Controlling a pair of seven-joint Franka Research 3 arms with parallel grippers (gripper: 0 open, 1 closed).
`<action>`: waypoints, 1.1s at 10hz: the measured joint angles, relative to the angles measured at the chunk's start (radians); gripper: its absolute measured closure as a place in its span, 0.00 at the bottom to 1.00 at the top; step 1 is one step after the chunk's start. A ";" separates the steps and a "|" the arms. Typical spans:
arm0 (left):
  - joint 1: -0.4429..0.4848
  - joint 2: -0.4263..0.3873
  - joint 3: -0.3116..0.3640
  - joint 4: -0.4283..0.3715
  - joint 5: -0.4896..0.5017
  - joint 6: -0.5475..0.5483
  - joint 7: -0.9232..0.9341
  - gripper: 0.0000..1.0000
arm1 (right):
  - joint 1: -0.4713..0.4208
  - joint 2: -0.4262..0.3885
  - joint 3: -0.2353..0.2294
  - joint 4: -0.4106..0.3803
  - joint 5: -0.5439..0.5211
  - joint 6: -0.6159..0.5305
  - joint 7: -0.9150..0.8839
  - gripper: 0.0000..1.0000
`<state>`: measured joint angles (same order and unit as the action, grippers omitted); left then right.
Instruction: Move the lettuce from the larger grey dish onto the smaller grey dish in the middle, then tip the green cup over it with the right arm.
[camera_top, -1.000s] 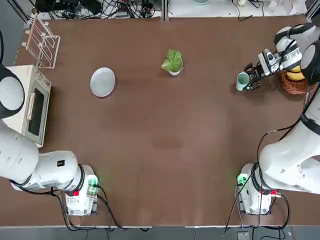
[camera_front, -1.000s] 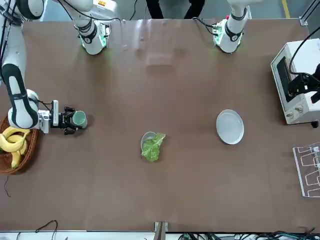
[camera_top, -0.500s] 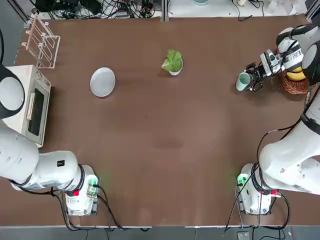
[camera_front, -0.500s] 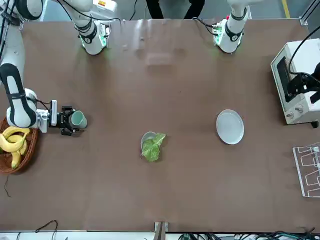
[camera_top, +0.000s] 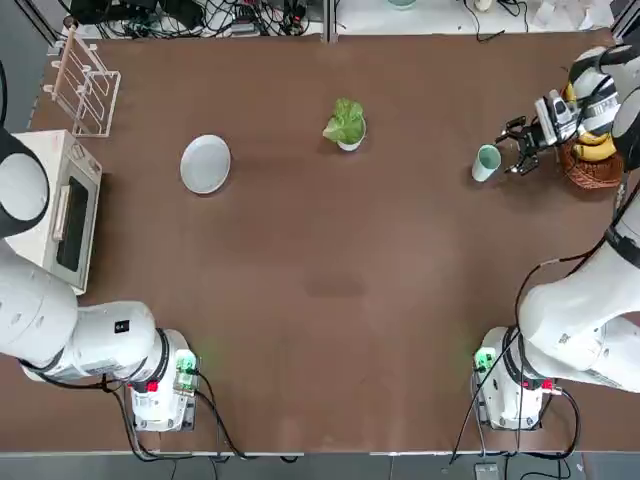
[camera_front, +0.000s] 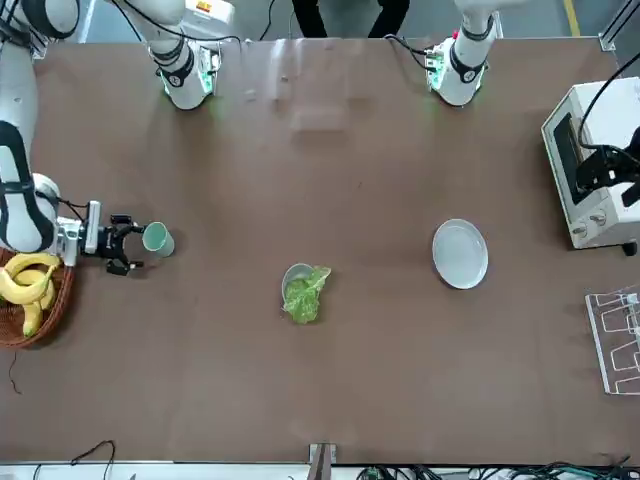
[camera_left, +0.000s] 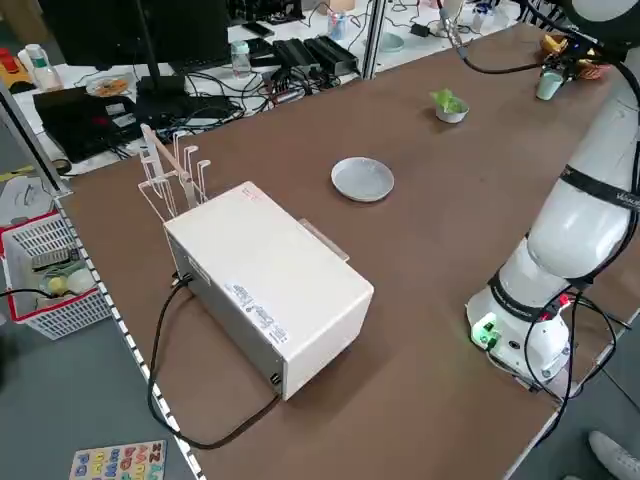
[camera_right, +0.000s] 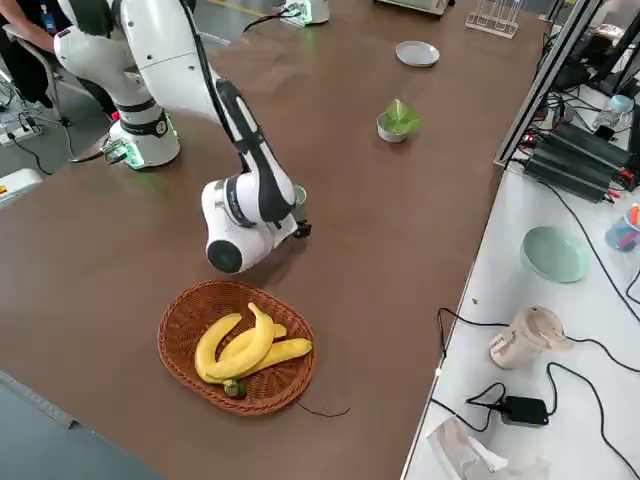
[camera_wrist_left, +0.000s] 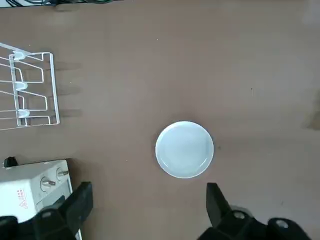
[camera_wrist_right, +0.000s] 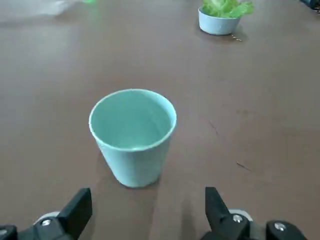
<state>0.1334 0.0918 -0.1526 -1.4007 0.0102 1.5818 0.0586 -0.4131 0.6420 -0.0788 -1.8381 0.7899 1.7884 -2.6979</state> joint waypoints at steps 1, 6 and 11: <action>-0.001 0.000 -0.001 0.000 0.000 0.000 0.000 0.00 | -0.005 -0.013 -0.004 0.034 -0.014 -0.001 0.018 0.00; -0.001 0.000 -0.001 0.000 0.000 0.000 0.000 0.00 | -0.007 -0.104 0.084 0.110 -0.150 0.136 0.487 0.00; -0.001 0.000 -0.001 0.000 0.000 0.000 0.000 0.00 | -0.152 -0.155 0.455 0.113 -0.420 0.404 1.357 0.00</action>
<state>0.1320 0.0919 -0.1535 -1.4004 0.0102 1.5816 0.0585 -0.5650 0.4870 0.3758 -1.7248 0.3695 2.1926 -1.3407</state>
